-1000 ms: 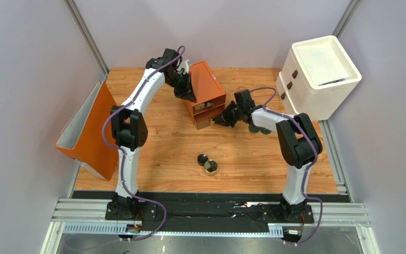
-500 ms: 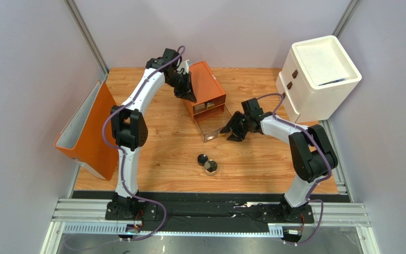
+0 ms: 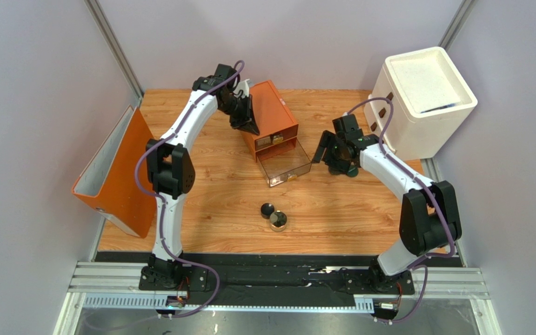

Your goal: Organize the makeup

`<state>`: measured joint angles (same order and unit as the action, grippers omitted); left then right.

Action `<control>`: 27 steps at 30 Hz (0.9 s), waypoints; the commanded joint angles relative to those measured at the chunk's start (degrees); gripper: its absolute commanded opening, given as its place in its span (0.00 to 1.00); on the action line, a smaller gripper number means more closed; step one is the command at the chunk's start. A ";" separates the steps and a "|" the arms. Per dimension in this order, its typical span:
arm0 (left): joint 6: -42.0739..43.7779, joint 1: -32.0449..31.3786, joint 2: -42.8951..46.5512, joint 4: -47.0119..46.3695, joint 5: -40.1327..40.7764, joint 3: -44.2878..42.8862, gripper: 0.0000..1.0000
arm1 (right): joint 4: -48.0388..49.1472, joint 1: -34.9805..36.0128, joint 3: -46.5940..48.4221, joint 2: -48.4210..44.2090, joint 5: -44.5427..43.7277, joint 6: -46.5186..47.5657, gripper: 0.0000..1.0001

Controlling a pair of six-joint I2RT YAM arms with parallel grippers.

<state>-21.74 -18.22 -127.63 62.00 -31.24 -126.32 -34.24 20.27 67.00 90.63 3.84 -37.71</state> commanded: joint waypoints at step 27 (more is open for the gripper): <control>3.89 0.29 -1.39 5.41 5.14 2.22 0.00 | -1.44 -10.43 14.47 25.56 -7.88 3.35 0.18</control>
<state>-21.30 -18.06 -127.61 61.71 -32.51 -125.78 -37.87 10.02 80.05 113.73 -4.05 -34.09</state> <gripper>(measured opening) 0.003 0.267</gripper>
